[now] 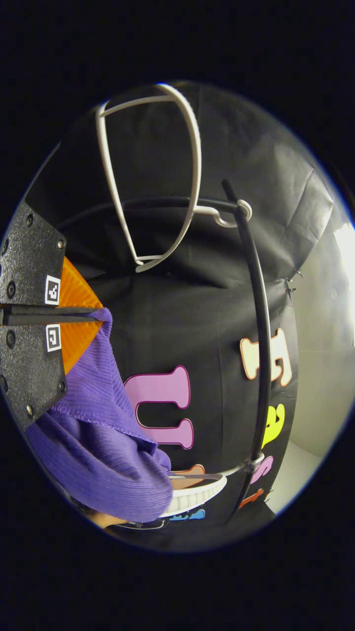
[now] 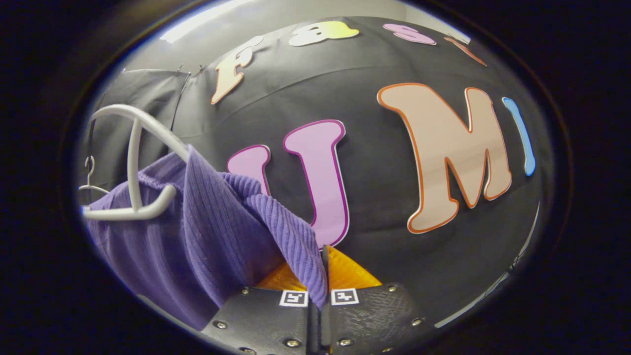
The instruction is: Grasp the clothes on the hanger with both hands and then place them into the laundry hamper below.
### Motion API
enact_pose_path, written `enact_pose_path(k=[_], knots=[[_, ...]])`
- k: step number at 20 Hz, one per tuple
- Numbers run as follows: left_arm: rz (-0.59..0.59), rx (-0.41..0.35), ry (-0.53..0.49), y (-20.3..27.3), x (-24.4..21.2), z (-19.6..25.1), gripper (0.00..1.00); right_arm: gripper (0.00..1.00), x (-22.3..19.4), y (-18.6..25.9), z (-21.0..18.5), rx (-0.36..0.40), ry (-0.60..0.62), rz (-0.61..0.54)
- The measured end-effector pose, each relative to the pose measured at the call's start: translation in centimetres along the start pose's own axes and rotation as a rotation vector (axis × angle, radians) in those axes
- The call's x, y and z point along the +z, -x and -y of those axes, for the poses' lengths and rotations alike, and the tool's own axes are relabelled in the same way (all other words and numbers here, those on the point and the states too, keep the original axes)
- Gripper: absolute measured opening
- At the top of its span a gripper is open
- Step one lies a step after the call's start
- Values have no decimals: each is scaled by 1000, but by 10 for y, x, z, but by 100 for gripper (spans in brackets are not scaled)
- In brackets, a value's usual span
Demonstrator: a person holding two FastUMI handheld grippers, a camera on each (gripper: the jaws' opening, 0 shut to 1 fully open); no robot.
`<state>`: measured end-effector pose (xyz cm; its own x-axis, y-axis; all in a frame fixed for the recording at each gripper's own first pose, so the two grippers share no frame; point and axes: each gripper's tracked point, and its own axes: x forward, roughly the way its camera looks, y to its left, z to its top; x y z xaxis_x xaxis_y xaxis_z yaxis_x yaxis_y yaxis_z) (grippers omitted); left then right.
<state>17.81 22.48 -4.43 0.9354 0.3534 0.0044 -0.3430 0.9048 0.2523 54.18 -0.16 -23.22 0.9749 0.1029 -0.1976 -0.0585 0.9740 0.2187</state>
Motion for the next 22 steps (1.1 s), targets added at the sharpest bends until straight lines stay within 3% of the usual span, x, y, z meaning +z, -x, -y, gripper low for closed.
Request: enact_pose_path(k=[3,5,7,11,17,22], knots=[[-37,-11,19,-4,-18,8,0,3,-20,-4,-3,8,-10,-64],[-59,7,16,-14,-31,10,0,3,-40,-15,12,-54,26,-108],[-98,4,43,-24,-50,12,0,3,-72,-19,17,-49,40,-182],[-173,-23,132,-24,-78,8,0,3,-101,1,13,-31,-6,-155],[-114,-10,69,-21,-70,9,0,3,-85,49,-6,-19,68,-74],[-71,-6,67,15,-53,2,0,3,-64,96,-19,-18,56,-6]])
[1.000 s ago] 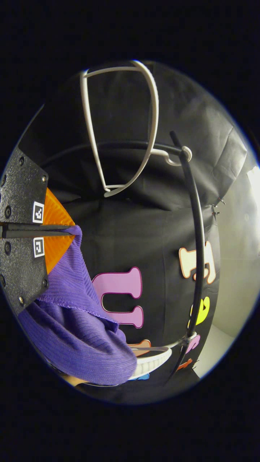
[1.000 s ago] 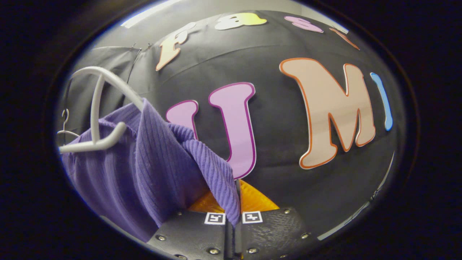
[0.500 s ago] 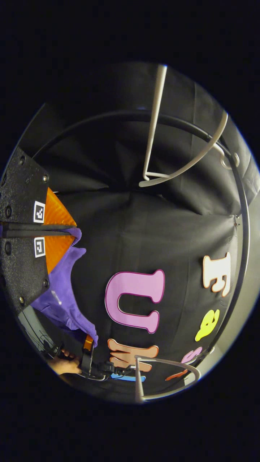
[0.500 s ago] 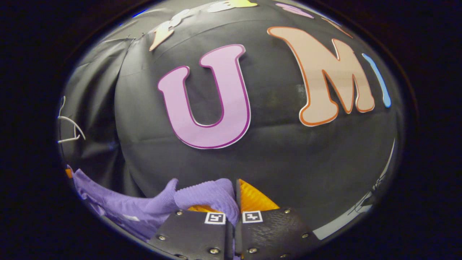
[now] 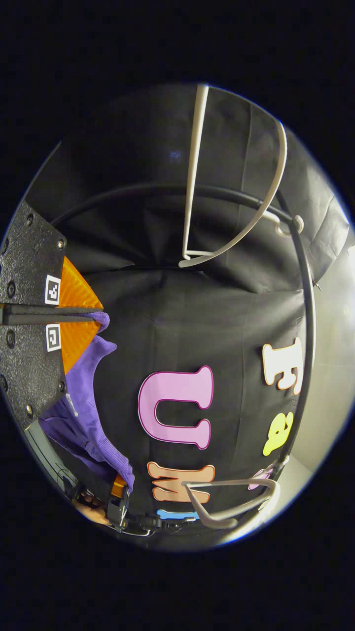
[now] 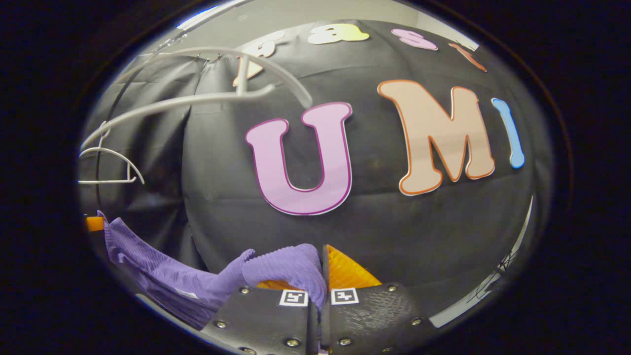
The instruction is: Grasp the clothes on the hanger with both hands and then place them into the laundry hamper below.
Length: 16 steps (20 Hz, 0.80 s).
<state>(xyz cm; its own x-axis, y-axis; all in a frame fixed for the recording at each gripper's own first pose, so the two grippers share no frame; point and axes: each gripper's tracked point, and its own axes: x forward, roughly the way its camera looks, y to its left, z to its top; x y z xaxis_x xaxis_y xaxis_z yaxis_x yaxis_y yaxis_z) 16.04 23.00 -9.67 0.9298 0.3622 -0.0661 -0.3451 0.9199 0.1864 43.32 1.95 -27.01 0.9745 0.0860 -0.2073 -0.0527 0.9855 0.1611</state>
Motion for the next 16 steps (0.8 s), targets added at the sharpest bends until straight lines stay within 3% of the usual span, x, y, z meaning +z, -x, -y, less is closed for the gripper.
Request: enact_pose_path(k=[8,16], knots=[[42,-43,18,54,30,1,0,3,42,93,-36,19,10,49],[112,-120,13,109,65,42,0,3,85,190,-59,14,44,122]])
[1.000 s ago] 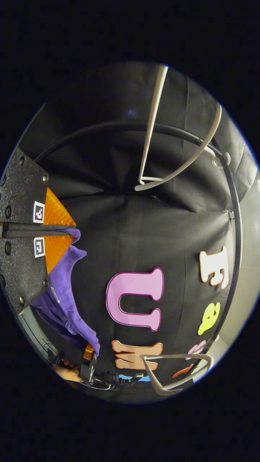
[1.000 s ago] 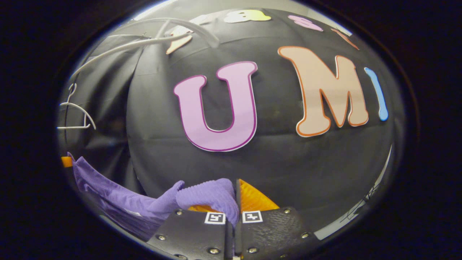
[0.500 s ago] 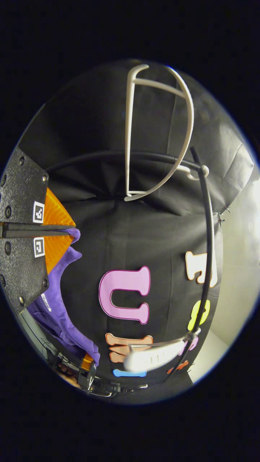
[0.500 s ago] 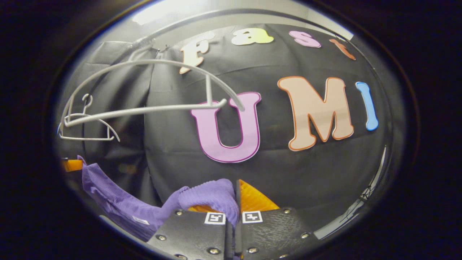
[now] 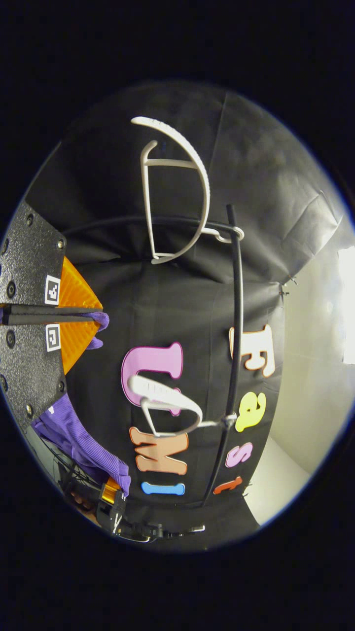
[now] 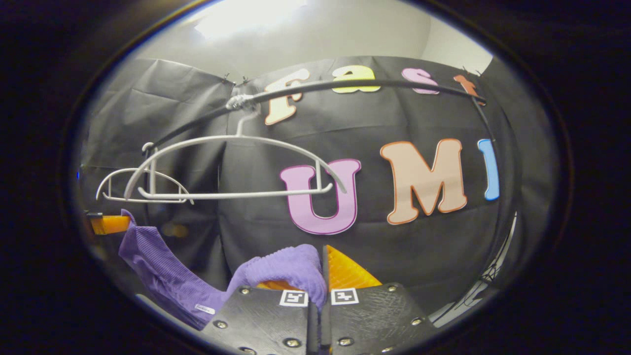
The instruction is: Grasp the clothes on the hanger with both hands and then place them into the laundry hamper below.
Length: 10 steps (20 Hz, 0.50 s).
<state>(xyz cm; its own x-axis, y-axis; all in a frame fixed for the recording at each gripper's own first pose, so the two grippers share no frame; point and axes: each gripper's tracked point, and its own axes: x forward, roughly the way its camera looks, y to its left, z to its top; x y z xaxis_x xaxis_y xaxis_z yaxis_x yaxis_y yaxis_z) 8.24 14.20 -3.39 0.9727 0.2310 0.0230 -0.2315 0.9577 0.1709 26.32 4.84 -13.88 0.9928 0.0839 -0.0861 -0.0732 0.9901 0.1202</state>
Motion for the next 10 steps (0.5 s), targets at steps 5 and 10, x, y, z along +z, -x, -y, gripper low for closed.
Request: enact_pose_path(k=[5,10], knots=[[59,-77,-13,20,28,56,0,0,27,45,11,-60,-11,27],[59,-149,-16,25,37,115,0,0,43,85,16,-78,-36,43]])
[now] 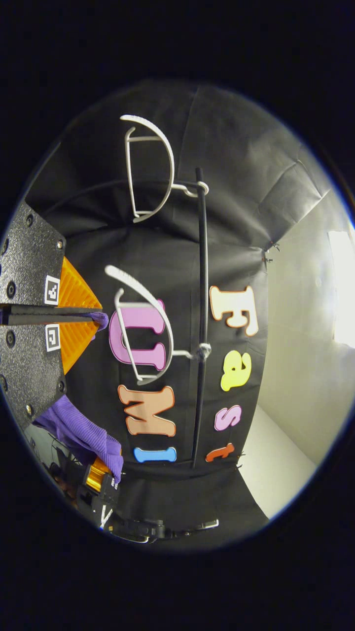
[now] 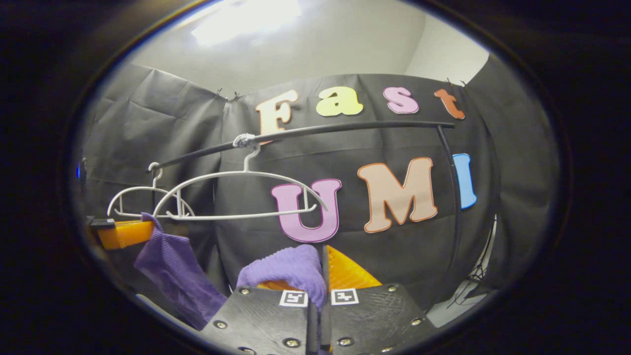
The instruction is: Grasp the clothes on the hanger with both hands and then place them into the laundry hamper below.
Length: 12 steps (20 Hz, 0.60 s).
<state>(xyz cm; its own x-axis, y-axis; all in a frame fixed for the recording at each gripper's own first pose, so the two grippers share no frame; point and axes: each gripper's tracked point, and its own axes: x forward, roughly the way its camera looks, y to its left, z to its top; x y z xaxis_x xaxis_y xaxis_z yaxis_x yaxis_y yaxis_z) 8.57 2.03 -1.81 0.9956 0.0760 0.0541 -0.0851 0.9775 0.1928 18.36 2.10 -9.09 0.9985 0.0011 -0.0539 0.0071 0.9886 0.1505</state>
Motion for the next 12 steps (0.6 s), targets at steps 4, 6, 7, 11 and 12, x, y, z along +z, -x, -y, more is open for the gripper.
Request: enact_pose_path(k=[4,6,7,11,12], knots=[[1,-44,-4,-13,0,38,0,3,3,14,-3,16,-38,0],[2,-71,-5,-17,-3,53,0,3,5,15,-8,25,-39,5],[3,-79,-3,-19,-4,60,0,3,7,17,-12,39,-49,14],[42,-104,-26,-23,-6,73,0,0,14,21,-17,46,-89,75],[58,-101,-40,-25,-6,74,0,2,13,20,-18,43,-90,81]])
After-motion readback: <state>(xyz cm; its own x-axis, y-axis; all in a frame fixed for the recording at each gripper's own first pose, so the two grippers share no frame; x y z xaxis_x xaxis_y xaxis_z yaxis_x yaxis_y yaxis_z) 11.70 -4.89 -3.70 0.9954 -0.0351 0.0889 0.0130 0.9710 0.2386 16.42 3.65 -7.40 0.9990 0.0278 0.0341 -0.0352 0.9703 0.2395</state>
